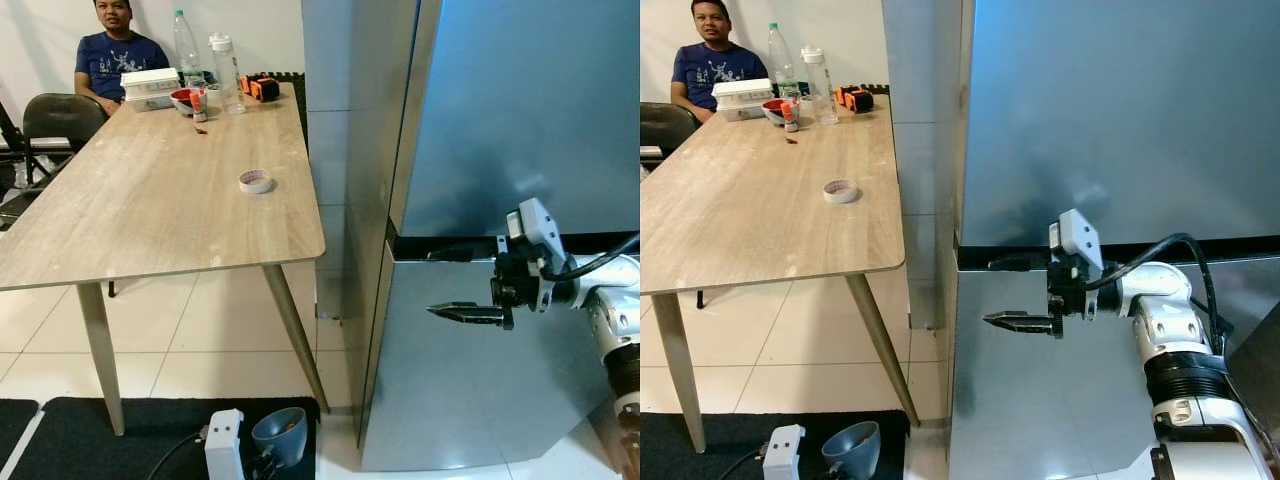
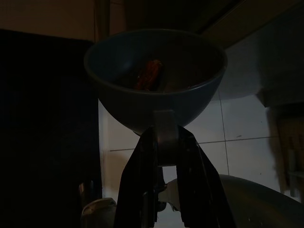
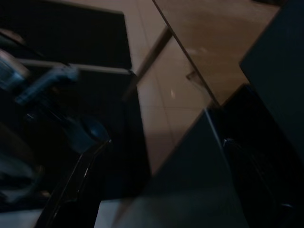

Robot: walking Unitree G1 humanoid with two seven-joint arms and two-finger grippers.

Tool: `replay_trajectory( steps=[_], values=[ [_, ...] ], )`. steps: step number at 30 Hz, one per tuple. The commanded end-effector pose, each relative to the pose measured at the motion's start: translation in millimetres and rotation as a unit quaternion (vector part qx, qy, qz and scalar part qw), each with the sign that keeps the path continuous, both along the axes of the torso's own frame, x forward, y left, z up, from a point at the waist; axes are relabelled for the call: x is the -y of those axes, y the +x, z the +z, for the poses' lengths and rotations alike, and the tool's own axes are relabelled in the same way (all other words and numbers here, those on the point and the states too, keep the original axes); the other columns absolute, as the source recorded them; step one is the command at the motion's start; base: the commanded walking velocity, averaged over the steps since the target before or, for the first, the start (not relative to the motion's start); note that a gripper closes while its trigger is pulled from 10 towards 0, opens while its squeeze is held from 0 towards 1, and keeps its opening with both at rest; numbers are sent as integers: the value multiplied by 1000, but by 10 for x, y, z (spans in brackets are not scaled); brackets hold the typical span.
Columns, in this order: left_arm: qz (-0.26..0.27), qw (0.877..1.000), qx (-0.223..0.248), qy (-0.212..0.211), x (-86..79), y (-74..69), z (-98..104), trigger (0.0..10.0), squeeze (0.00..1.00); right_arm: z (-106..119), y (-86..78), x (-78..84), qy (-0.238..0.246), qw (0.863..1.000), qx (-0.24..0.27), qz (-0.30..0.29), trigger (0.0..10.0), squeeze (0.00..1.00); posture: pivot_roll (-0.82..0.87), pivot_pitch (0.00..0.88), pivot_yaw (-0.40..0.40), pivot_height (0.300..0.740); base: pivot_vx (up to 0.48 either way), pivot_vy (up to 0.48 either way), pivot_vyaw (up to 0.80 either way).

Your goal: Restocking fridge

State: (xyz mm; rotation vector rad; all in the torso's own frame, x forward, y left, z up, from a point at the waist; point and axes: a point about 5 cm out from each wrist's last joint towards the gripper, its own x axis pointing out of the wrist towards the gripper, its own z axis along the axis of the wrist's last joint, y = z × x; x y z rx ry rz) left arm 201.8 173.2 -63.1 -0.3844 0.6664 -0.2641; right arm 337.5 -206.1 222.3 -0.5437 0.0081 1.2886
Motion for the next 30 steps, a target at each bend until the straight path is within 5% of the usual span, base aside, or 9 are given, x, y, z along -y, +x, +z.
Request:
replay_trajectory(
  steps=[1, 12, 30],
  values=[
    [0, 1000, 2, 5, -21, -8, 1, 10000, 0, 23, 19, -26, -39, 999, 21, -7, 10000, 0, -105, 0, -7, 740, 0, 0, 0],
    [-3, 1000, 4, 2, 9, 3, 4, 10000, 0, -73, 165, 40, -138, 985, 53, -93, 10000, 0, -110, 0, -8, 740, 0, 0, 0],
    [-7, 1000, 4, 3, 19, 14, 8, 10000, 0, -356, -61, 87, -247, 966, -74, 34, 10000, 0, -111, 0, -13, 740, 0, 0, 0]
  ],
)
